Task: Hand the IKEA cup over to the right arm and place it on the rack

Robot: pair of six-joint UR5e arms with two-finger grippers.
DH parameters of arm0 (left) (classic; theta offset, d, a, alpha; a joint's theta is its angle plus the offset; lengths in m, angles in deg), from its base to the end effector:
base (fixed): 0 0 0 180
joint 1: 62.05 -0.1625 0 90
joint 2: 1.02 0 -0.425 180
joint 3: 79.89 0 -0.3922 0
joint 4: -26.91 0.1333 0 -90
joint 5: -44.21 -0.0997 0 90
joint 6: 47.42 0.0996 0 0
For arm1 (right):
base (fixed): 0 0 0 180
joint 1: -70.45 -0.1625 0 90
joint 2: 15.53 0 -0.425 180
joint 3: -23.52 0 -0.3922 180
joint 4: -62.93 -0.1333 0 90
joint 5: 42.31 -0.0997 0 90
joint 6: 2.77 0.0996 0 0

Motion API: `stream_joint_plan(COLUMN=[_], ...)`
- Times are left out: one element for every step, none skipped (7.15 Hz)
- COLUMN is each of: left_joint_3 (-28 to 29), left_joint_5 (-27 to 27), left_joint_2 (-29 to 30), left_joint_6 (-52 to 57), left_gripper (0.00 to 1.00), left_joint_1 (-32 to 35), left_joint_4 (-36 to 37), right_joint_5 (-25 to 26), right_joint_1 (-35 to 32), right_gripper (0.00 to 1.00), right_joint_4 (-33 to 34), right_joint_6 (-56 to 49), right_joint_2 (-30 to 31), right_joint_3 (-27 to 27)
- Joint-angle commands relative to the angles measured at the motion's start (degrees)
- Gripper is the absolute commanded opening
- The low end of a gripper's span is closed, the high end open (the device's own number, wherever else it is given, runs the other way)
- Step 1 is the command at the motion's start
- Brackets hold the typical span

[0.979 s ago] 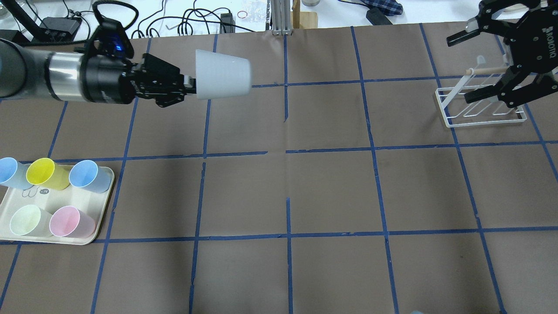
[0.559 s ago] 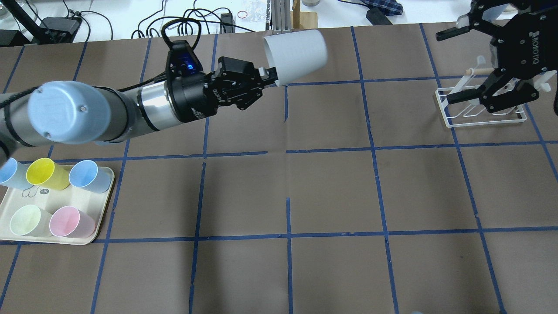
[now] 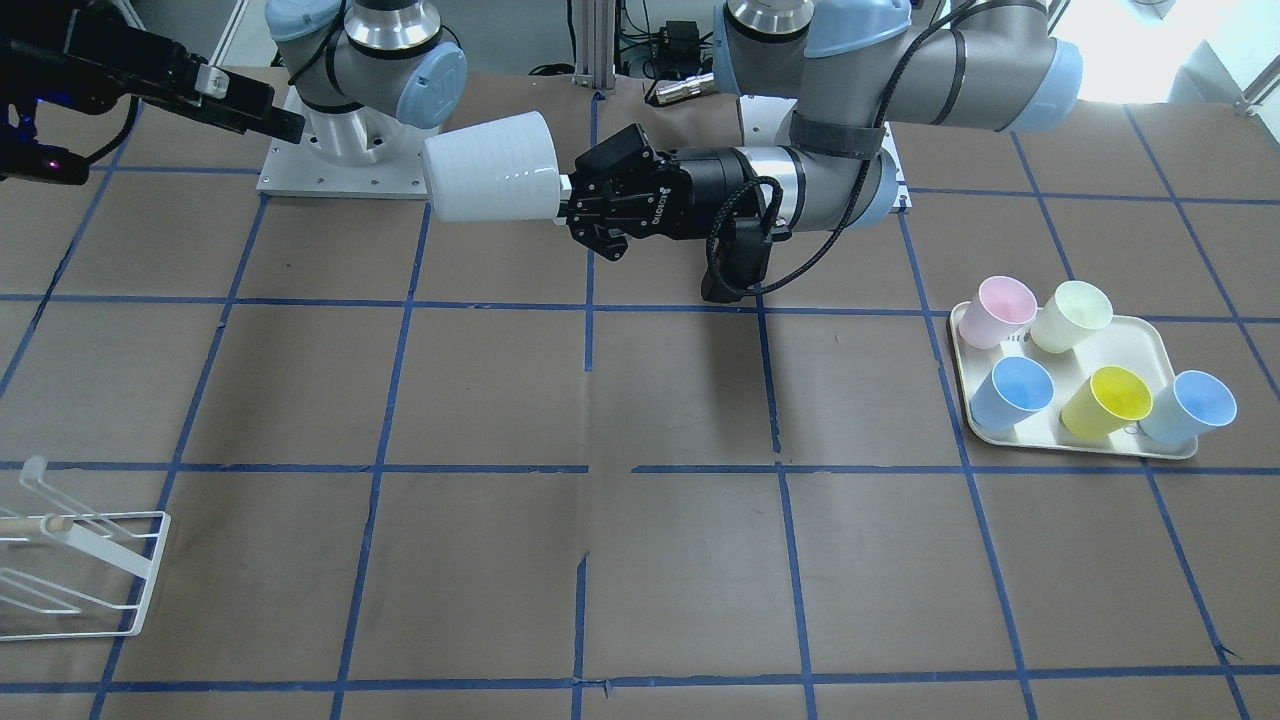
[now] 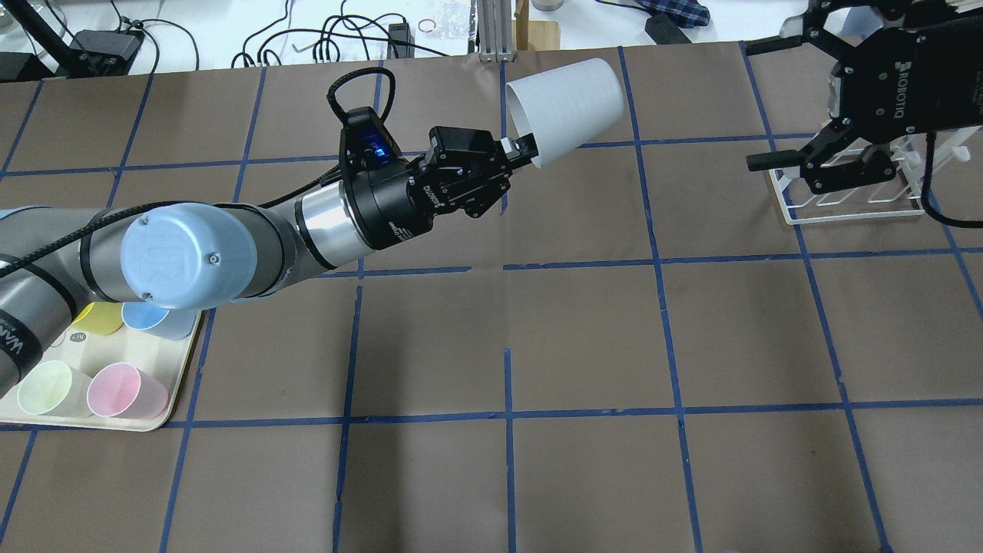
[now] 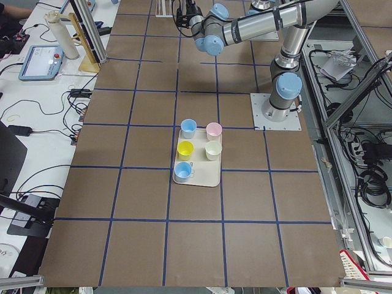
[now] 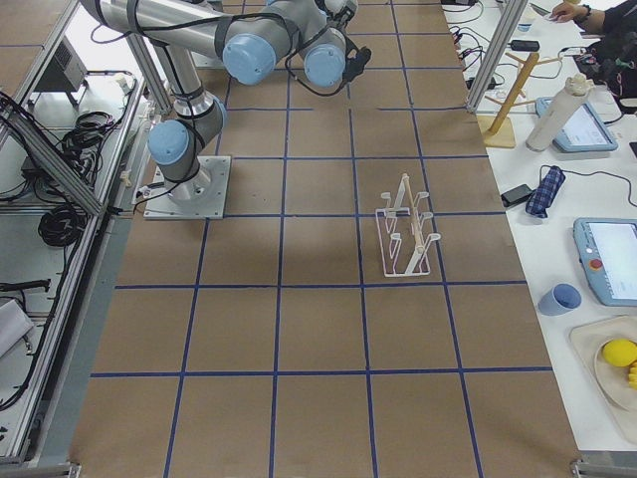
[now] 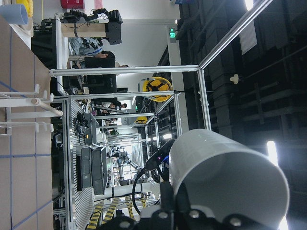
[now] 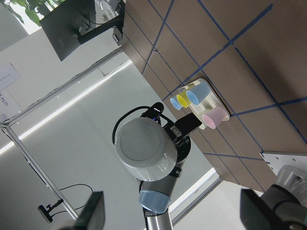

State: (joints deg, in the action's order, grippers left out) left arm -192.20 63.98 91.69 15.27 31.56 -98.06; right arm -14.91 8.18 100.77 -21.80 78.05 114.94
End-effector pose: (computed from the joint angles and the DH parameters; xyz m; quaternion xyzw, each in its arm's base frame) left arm -0.2552 -0.4393 0.3517 0.0700 -0.6407 0.0991 0.7581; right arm 0.0128 -0.4522 0.4956 0.2777 0.7555 0.1446 0.5755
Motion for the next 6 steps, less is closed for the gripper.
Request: stream_joint_plan(left_joint_3=[0.5, 0.5, 0.4, 0.4, 0.4, 0.4], left_joint_5=[-7.1, -7.2, -7.5, -7.5, -7.6, -7.6], left_joint_2=[-0.7, -1.5, -1.7, -1.8, -1.8, -1.9], left_joint_6=[-4.7, -9.3, -9.5, -9.5, -9.5, -9.5], left_gripper=[0.0, 0.0, 0.0, 0.0, 0.0, 0.0], left_joint_1=[0.0, 0.0, 0.0, 0.0, -0.1, -0.1], left_joint_4=[-0.3, -0.4, -0.5, -0.4, -0.3, -0.3], right_joint_5=[-3.9, -4.0, -4.0, -3.5, -3.3, -3.2], right_joint_1=[-3.7, -5.3, -6.8, -6.9, -6.9, -7.0], right_gripper=[1.0, 1.0, 1.0, 1.0, 1.0, 1.0], right_joint_4=[3.0, 4.2, 4.3, 4.2, 3.6, 3.5], right_joint_6=[0.5, 0.5, 0.5, 0.4, 0.4, 0.5], right_joint_2=[-0.9, -1.2, -1.2, -1.2, -1.0, -0.9], right_joint_3=[0.0, 0.1, 0.1, 0.2, 0.9, 1.1])
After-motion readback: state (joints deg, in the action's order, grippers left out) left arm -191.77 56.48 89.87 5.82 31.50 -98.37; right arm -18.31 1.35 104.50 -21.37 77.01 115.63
